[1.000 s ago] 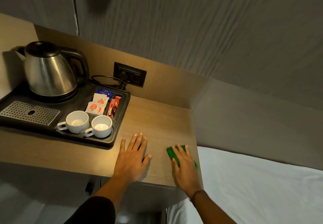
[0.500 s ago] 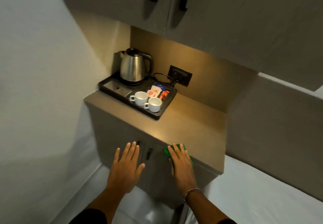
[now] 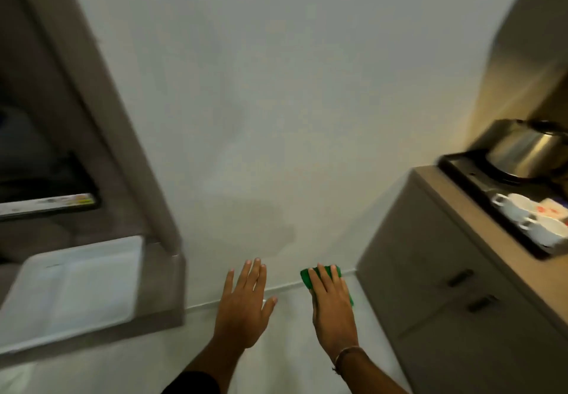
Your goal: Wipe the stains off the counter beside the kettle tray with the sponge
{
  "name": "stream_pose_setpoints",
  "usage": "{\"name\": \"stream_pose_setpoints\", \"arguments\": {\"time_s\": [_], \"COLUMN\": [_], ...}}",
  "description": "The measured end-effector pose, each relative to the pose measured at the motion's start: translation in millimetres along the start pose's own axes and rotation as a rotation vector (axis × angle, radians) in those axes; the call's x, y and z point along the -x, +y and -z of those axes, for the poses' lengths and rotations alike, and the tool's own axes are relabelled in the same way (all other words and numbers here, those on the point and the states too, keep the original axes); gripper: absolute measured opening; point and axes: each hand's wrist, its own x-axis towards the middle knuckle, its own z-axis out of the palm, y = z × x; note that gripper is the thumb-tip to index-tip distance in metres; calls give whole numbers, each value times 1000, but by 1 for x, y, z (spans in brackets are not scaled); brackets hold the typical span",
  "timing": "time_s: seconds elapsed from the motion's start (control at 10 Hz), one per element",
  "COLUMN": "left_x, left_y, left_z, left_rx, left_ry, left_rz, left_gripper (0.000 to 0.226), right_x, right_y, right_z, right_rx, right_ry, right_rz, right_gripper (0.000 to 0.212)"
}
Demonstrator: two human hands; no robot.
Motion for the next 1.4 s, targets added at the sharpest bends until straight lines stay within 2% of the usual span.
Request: {"name": "stream_pose_setpoints", "arguments": {"time_s": [0.1,0.2,0.3,0.4,0.6,0.7,0.9,1.0,1.3,1.4], "left_x": [10,52,75,94,82,72,59,58,54,59], "left_y": [-8,-102,-173,-256,-373,-407,-451,-463,-470,-459], "left_z": [7,25,31,42,35,28,1,-11,-12,0], "left_rx": [10,12,-41,-75,-107,-70,24,60,27,26], "left_ry": [-60,-69,24,7,-36,-60,-85,-104,-172,-118], "left_rz": [23,163,233,277,306,289,287,278,273,257], "left_gripper": [84,82,86,93,90,87,88,103,92,88], "right_x": [2,-13,-24,-42,-78,-96,-122,-127,-131,-122], "right_y": [-12,-113,-185,-269,-364,-386,-408,-409,-401,-400], "right_z": [-16,-59,-94,-139,-203,-233,-295,-319,-334,-318], "right_rx": [13,-28,-65,-35,-54,-40,54,99,83,26], "right_ry": [-10,-102,-154,-220,-254,-272,-354,-419,-492,-495], "right_rz": [-31,141,213,235,198,179,155,122,144,193], "right_gripper": [67,68,71,78,68,63,68,76,68,74]}}
